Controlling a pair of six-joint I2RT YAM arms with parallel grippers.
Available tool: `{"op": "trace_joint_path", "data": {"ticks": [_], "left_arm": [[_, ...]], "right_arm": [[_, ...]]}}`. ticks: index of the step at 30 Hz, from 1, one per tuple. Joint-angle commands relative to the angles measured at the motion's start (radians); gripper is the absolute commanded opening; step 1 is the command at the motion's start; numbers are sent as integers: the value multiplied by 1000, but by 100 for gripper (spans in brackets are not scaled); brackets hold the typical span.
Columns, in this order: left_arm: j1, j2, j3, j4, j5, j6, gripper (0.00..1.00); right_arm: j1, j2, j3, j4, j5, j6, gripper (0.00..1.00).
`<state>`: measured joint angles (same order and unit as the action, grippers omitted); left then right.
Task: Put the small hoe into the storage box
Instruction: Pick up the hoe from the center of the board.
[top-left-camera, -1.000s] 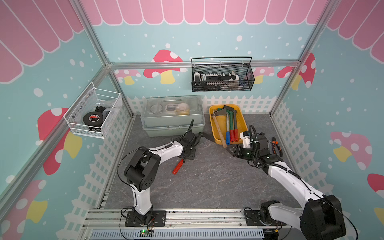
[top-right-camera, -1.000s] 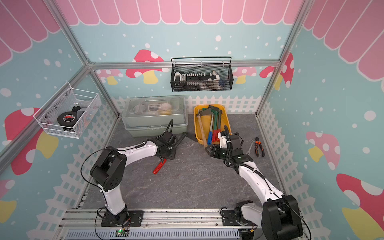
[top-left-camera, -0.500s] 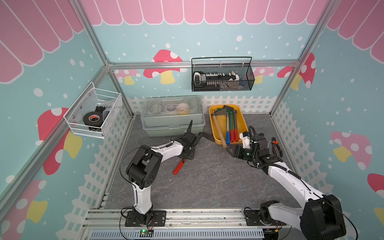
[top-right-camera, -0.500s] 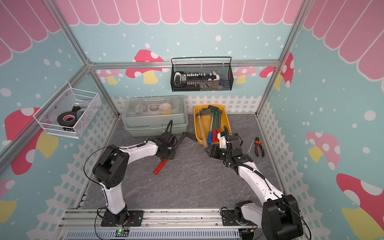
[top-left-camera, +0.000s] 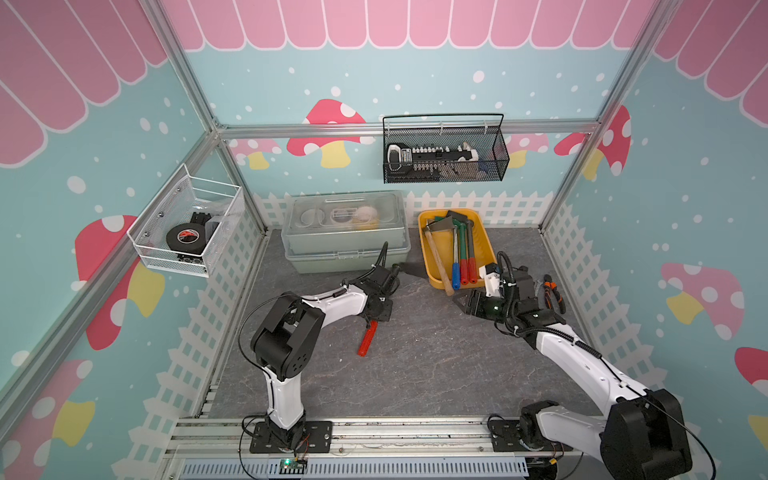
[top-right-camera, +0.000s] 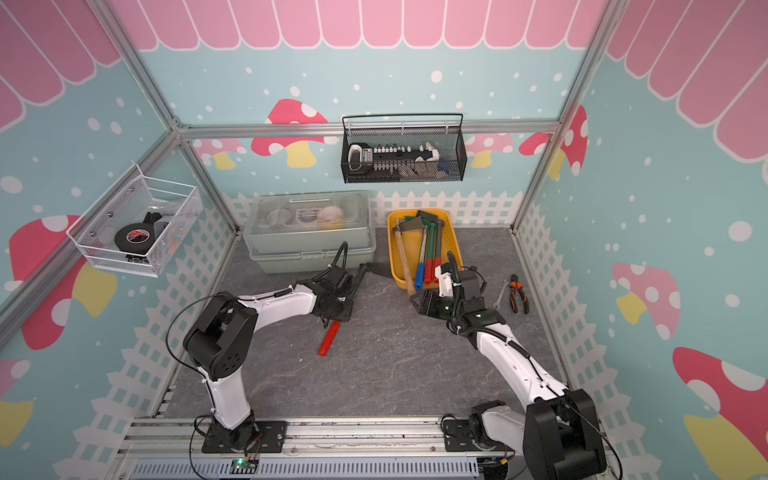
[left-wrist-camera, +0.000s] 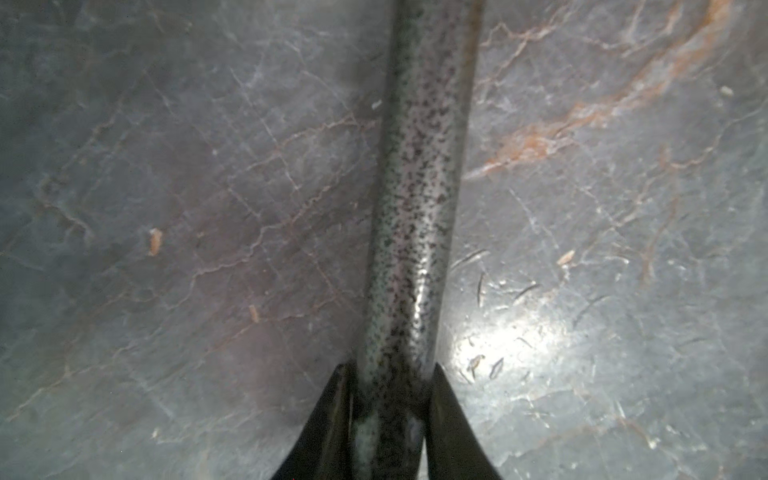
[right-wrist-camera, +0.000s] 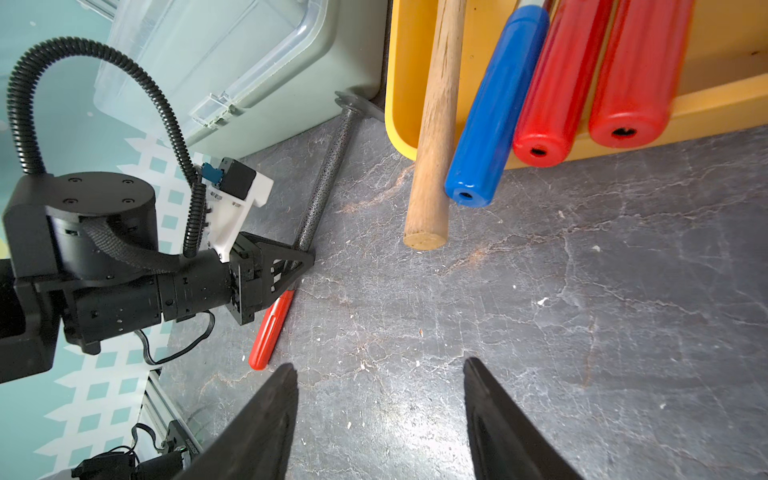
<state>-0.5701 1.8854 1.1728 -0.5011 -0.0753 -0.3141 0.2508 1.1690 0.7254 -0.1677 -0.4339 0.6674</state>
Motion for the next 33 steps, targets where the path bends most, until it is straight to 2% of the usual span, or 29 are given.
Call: {"op": "trace_joint_path", "data": {"ticks": [1,7,10,13,24,33], "left_arm": [[-8,0,-43,-24,5,-31,24],[-33,-36,-76,-24,15,-52,18],[-50,-71,-93,-25,17,-65,11],[-64,-102,-102,-32,31,-81,0],[-82,-222,-118,-37,86,-156,0],[-99,-367,-122,-59,77,-180,0]], "right_arm": [[6,1,-21,9,9,12,63],[8,7,-24,18,4,24,63],[11,6,-28,19,0,30,63],[20,9,-35,23,-4,39,63],[94,2,-64,62,-9,80,64],[184,51,-46,100,14,103,64]]}}
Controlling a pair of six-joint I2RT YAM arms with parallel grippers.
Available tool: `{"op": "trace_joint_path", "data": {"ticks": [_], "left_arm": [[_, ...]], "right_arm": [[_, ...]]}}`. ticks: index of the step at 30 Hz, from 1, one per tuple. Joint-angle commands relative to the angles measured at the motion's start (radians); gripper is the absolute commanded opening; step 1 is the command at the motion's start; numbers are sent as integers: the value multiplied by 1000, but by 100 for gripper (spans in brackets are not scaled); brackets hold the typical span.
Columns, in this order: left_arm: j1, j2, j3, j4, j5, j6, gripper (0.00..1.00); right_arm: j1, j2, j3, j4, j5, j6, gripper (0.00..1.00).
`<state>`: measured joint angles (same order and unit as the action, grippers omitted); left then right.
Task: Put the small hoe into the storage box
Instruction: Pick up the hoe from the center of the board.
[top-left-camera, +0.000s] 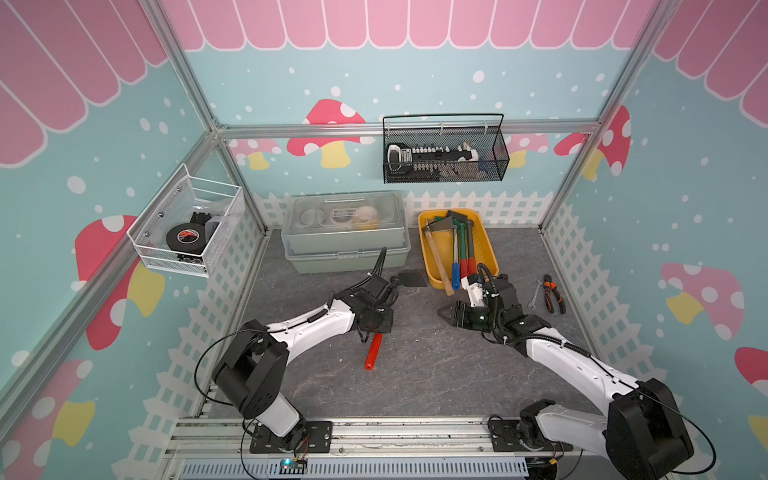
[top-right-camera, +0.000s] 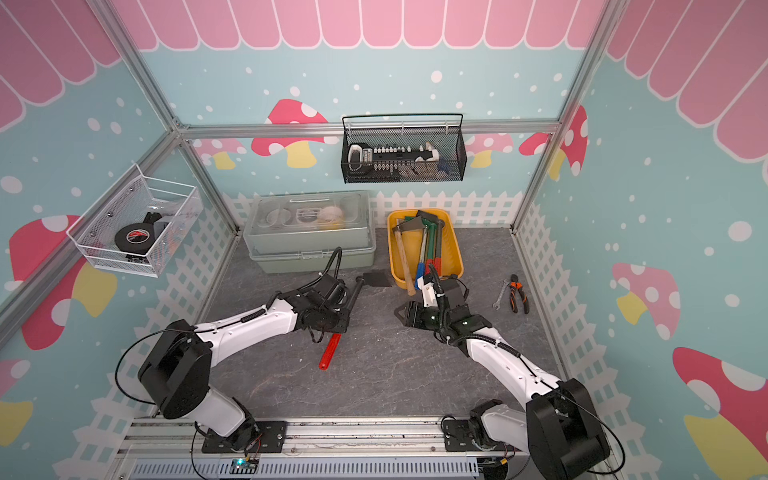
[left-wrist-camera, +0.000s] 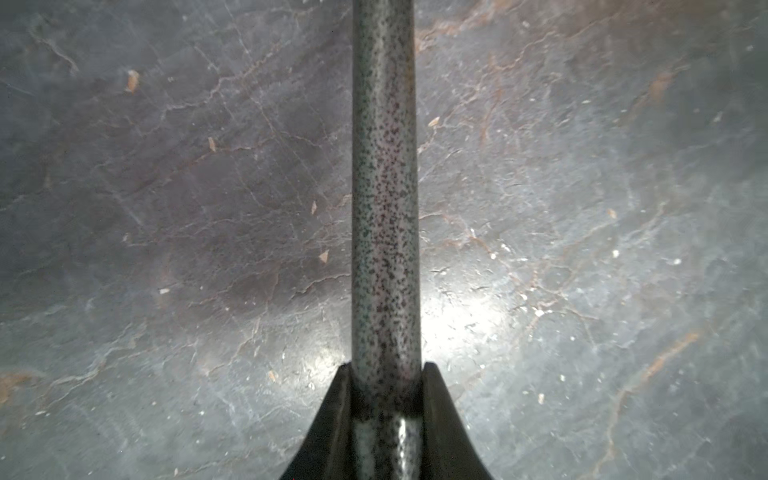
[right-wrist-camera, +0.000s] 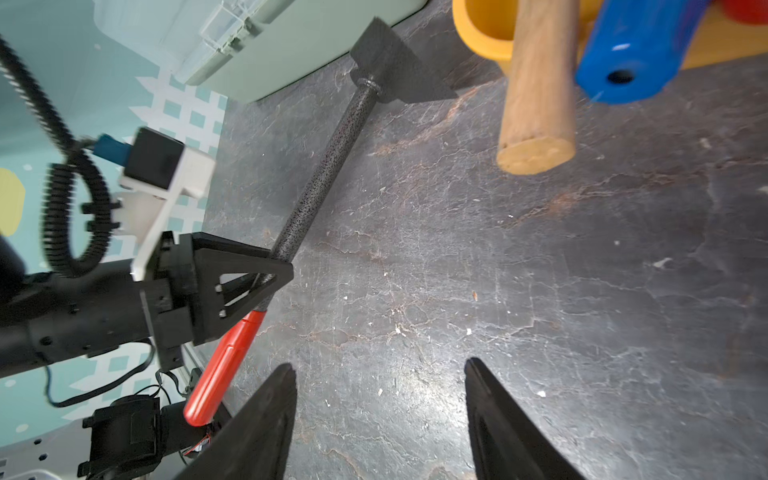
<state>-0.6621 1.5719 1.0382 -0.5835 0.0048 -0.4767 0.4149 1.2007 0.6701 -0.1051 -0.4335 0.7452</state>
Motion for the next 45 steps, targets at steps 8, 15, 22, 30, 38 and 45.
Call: {"op": "trace_joint_path", "data": {"ticks": [8,15,22,30,38,45], "left_arm": [[-22,-103,37,-8,-4,-20,0],[-31,-132,47,-12,1,-22,0],[-39,-141,51,-11,5,-22,0],[-44,-139,58,-10,12,-27,0],[-58,-112,44,16,16,-45,0],[-71,-107,43,25,14,-51,0]], "right_arm": [[86,86,21,113,17,69,64],[108,94,32,143,33,100,65],[121,130,48,198,26,148,67],[148,173,26,307,17,276,69],[201,288,33,401,30,415,69],[247,381,35,532,65,567,69]]}}
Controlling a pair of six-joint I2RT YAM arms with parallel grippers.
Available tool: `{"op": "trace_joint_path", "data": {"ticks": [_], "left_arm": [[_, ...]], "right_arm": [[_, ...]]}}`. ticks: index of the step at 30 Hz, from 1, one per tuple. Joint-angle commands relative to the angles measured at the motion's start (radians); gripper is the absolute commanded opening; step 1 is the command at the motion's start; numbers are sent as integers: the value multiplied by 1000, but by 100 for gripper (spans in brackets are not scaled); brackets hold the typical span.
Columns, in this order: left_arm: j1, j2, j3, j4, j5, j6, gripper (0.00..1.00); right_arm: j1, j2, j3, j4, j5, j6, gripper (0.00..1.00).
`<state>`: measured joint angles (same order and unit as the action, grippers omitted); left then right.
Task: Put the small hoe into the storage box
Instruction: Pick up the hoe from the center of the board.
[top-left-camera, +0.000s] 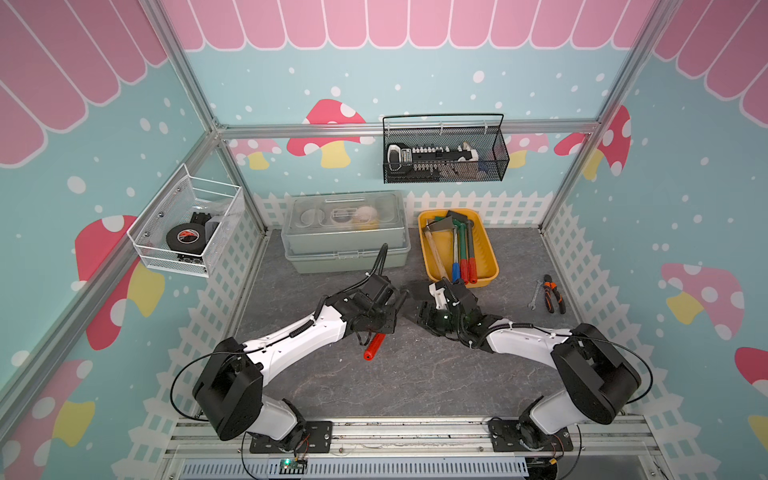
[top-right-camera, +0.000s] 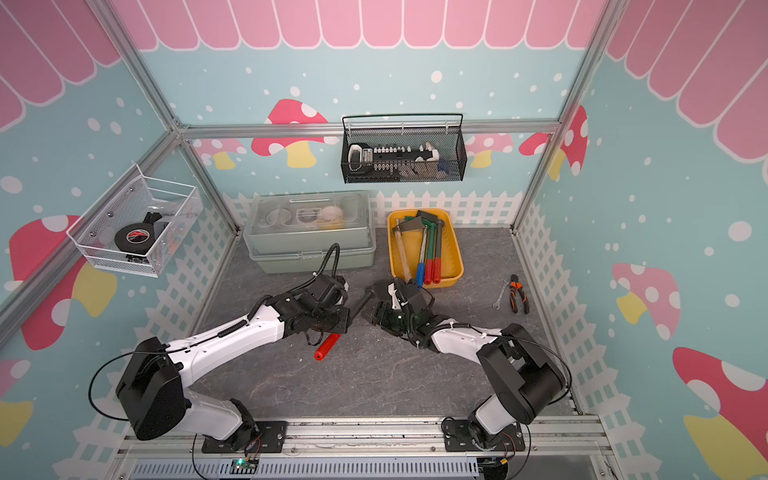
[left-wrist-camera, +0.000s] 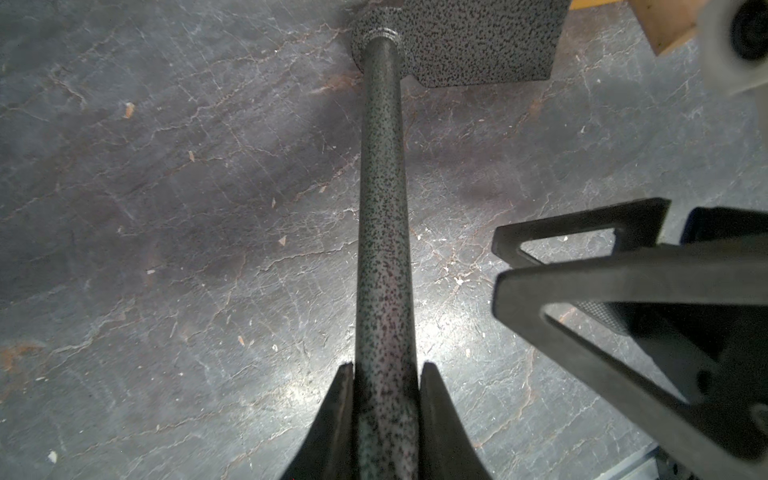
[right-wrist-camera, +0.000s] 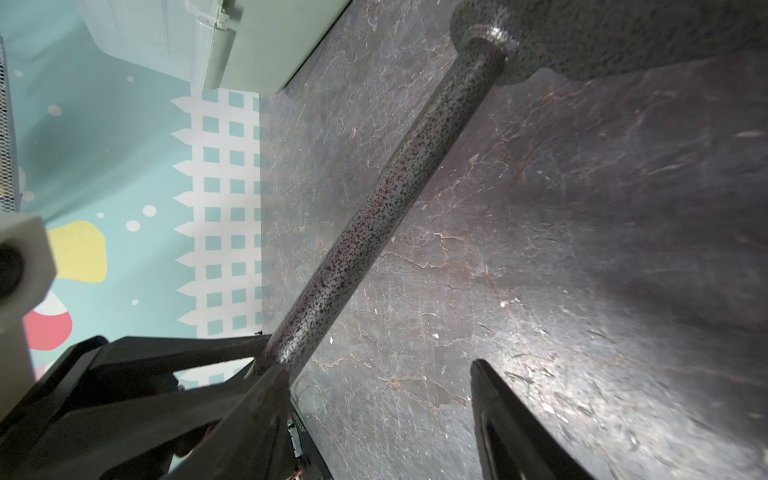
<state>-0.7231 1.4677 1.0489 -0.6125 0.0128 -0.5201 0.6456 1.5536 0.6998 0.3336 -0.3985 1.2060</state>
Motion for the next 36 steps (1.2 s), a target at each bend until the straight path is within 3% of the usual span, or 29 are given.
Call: {"op": "trace_joint_path", "data": {"ticks": [1,19,36], "left_arm": [[-12,-3,31,55,6,-10,0],[-64,34,40,69,0,-32,0],[-133,34,0,74,-10,-67,0]], "right_arm": [[23,40,6,111,38,122,69],[68,185,63,266,64,265,65],[77,179,39,306,103,288,33]]}}
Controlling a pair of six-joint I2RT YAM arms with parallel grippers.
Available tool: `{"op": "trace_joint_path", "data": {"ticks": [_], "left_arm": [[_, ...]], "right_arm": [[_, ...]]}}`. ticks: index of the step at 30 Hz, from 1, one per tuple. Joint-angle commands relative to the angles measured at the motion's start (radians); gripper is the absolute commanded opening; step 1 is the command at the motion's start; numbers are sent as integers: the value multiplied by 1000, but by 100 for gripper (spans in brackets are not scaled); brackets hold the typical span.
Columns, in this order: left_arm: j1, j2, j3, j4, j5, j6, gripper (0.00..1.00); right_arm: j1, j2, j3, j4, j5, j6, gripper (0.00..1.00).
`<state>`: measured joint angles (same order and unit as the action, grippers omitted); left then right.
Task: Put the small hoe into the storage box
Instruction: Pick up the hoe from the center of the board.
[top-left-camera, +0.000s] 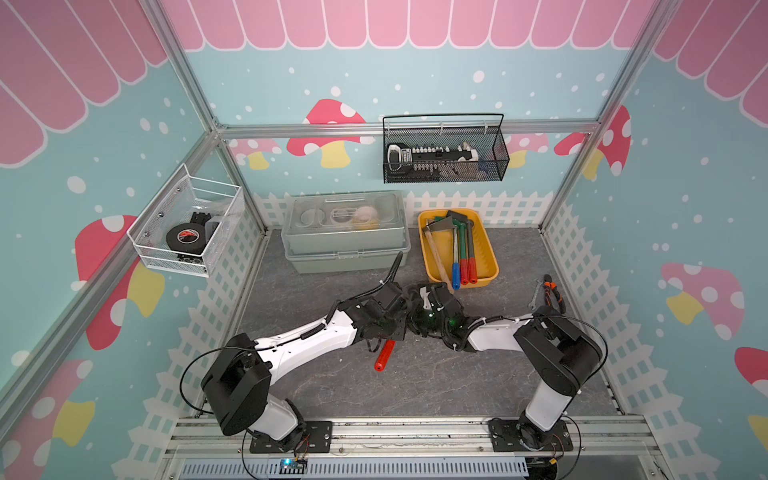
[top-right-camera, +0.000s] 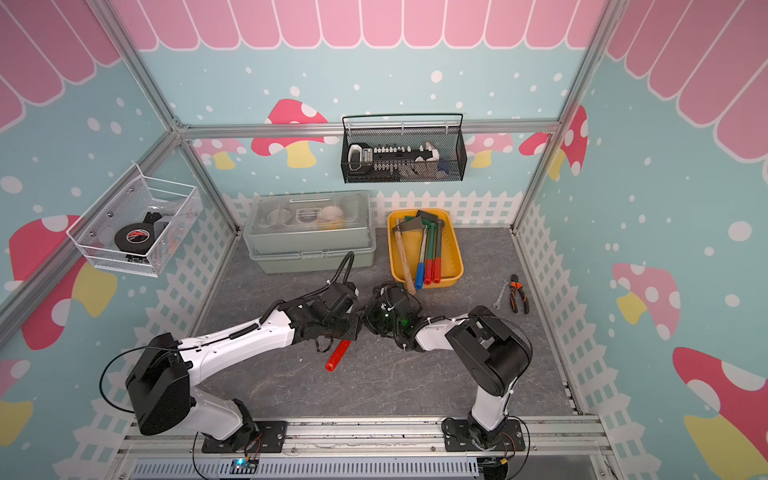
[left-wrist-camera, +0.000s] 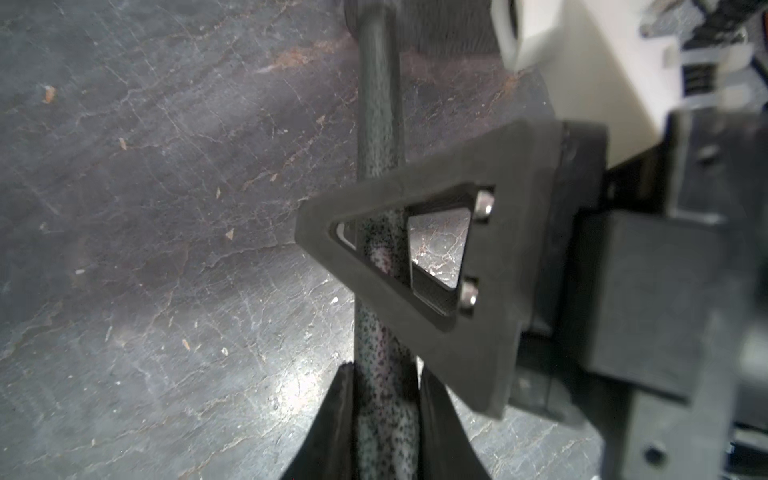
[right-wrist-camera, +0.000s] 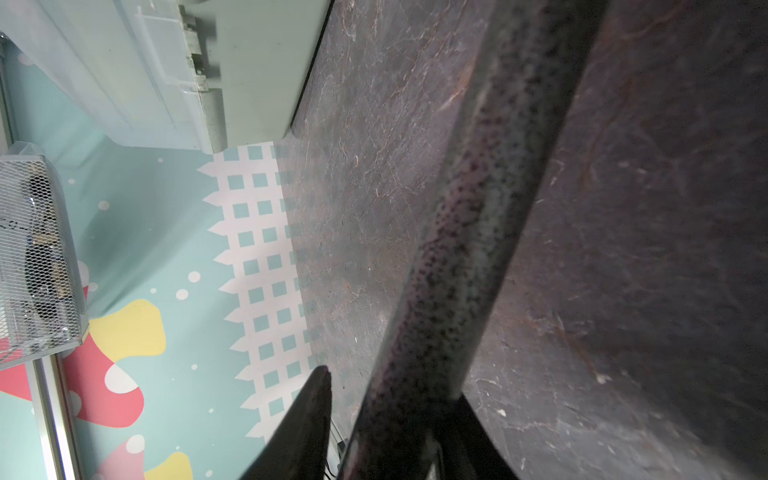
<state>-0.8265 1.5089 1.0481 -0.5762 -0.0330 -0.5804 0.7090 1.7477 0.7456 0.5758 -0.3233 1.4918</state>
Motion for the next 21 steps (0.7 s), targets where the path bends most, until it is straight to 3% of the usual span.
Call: {"op": "trace_joint_path", "data": {"ticks": [1,10,18,21], "left_arm": [[-32,-9,-4,38,36,-11,0],[-48,-29,-41,42,25,-43,0],[-48,-24,-59,49,69,-62,35],[-48,-23,-66,51,89,-65,40]], "right_arm": [[14,-20,-12,64,31,3,31],[15,-29,-15,60,40,-13,21],[20,-78,-19,22,72,-58,19],[20,-96,-16,-2,81,-78,19]]}}
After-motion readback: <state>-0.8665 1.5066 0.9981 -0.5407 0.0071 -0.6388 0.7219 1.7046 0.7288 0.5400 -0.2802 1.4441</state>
